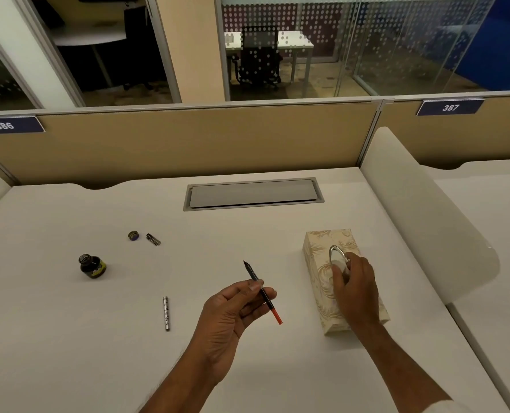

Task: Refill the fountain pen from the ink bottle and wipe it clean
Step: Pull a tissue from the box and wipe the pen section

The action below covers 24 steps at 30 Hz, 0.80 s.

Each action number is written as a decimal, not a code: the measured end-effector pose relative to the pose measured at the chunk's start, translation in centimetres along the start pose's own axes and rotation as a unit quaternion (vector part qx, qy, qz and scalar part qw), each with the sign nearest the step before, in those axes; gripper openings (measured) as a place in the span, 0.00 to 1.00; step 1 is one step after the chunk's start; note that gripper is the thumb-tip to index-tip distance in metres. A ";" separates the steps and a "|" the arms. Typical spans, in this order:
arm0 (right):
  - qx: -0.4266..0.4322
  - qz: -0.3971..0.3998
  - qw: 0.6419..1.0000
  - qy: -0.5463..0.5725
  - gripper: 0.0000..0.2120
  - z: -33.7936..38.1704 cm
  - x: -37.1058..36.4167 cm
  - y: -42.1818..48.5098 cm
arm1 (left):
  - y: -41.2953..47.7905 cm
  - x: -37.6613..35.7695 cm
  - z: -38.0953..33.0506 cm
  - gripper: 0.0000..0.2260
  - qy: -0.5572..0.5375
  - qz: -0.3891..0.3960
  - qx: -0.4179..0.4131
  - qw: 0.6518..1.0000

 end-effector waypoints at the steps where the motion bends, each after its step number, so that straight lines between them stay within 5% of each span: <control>1: -0.009 -0.007 1.000 -0.016 0.11 -0.3 0.0 0.0 | 0.1 -0.1 0.1 0.11 0.000 0.001 0.000 1.000; 5: -0.037 -0.027 0.998 -0.039 0.07 -0.9 0.1 -0.3 | 0.1 -0.2 0.3 0.10 -0.002 0.006 0.001 1.000; 24: -0.020 -0.056 0.998 -0.025 0.15 1.2 1.5 -0.6 | -0.5 0.0 0.5 0.09 0.000 0.005 0.001 1.000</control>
Point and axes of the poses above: each hand's wrist, its own y-axis towards the middle knuckle, its own x-axis out of the back of the hand, z = x × y, the point moved 4 cm from there along y, towards the middle knuckle, and after that the axes turned 12 degrees about -z, right-handed, at the moved point
